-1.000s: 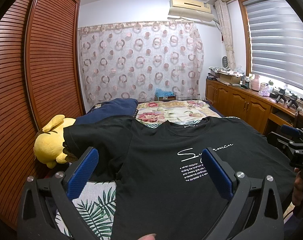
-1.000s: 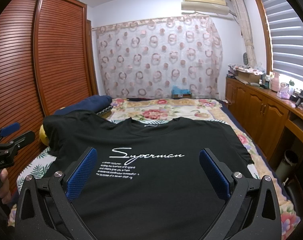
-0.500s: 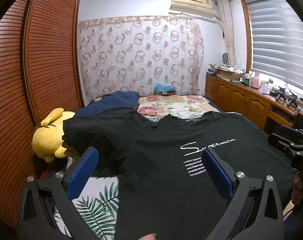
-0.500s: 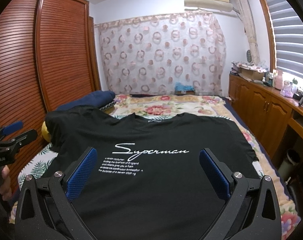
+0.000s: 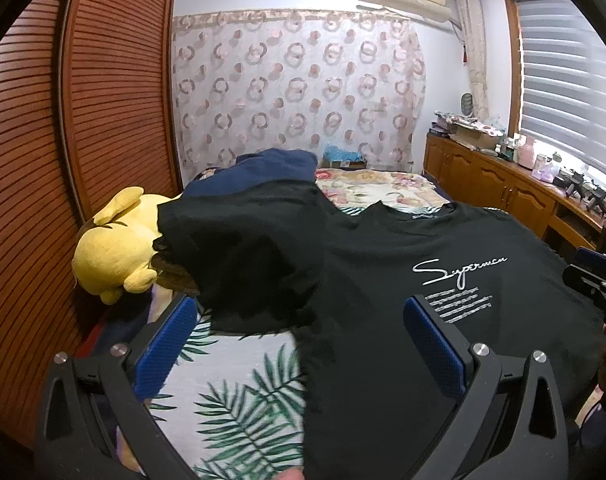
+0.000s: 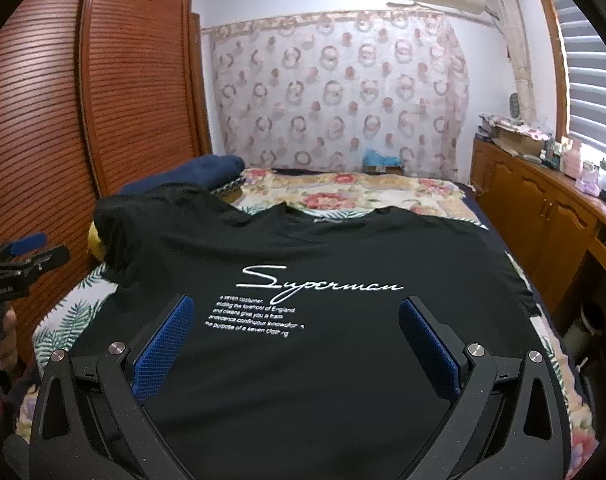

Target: Fold small clothes

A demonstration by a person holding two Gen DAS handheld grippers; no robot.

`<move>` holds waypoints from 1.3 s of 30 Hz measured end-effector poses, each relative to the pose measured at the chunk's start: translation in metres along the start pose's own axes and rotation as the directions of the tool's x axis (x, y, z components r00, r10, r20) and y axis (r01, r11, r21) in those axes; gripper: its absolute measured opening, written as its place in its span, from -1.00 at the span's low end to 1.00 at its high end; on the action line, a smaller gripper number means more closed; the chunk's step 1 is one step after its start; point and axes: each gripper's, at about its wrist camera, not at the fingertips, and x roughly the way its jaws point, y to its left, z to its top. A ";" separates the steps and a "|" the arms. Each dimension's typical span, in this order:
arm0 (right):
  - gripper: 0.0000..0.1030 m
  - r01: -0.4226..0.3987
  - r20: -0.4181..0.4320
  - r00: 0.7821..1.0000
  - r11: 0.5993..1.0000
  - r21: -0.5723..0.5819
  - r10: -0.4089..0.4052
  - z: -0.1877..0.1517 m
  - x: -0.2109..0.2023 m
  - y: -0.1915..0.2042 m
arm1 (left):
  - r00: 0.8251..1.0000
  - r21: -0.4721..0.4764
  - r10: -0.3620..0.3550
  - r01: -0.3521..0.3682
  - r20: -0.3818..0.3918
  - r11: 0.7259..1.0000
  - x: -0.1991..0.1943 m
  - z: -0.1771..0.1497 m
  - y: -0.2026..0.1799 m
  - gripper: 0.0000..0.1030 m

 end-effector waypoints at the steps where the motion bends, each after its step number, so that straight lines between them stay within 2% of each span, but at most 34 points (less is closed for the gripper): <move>1: 1.00 -0.004 -0.006 1.000 1.000 -0.006 0.004 0.000 0.003 0.001 | 1.000 -0.001 -0.001 0.001 -0.004 1.000 0.002 -0.001 0.004 1.00; 5: 1.00 -0.016 -0.025 1.000 0.999 -0.030 0.015 0.000 0.014 0.007 | 1.000 0.003 -0.010 0.010 -0.022 1.000 0.010 -0.002 0.020 1.00; 9: 1.00 -0.026 -0.037 0.999 0.998 -0.051 0.024 -0.001 0.025 0.013 | 0.999 0.015 0.012 -0.012 -0.033 1.000 0.019 -0.003 0.038 1.00; 12: 1.00 -0.043 -0.053 0.998 0.998 -0.050 0.040 -0.002 0.032 0.018 | 0.999 -0.002 -0.006 0.006 -0.042 1.000 0.027 -0.001 0.054 0.99; 15: 1.00 -0.056 -0.070 0.996 0.997 -0.057 0.052 -0.004 0.039 0.023 | 0.998 -0.020 -0.023 0.022 -0.060 1.000 0.037 0.002 0.069 0.89; 20: 1.00 -0.081 -0.090 0.993 0.994 -0.077 0.074 -0.004 0.050 0.031 | 0.995 -0.039 -0.043 0.040 -0.091 0.998 0.060 0.012 0.090 0.58; 27: 1.00 -0.111 -0.101 0.990 0.989 -0.099 0.101 -0.001 0.063 0.043 | 0.995 -0.056 -0.045 0.041 -0.085 0.998 0.079 0.036 0.110 0.14; 29: 1.00 -0.119 -0.101 0.989 0.988 -0.101 0.109 0.001 0.066 0.046 | 0.995 -0.066 -0.044 0.038 -0.088 0.997 0.085 0.041 0.116 -0.14; 31: 1.00 -0.129 -0.100 0.988 0.987 -0.098 0.119 0.000 0.066 0.048 | 0.995 -0.075 -0.031 0.024 -0.099 0.997 0.094 0.045 0.124 -0.22; 36: 1.00 -0.134 -0.105 0.987 0.986 -0.097 0.124 -0.004 0.065 0.050 | 0.991 -0.084 -0.016 0.005 -0.135 0.996 0.112 0.044 0.132 -0.55; 38: 1.00 -0.133 -0.103 0.987 0.987 -0.089 0.124 -0.005 0.064 0.047 | 0.991 -0.071 -0.001 -0.009 -0.135 0.997 0.112 0.042 0.131 -0.76; 39: 1.00 -0.131 -0.101 0.987 0.988 -0.084 0.122 -0.005 0.064 0.046 | 0.991 -0.060 0.016 -0.024 -0.132 0.998 0.111 0.041 0.130 -0.79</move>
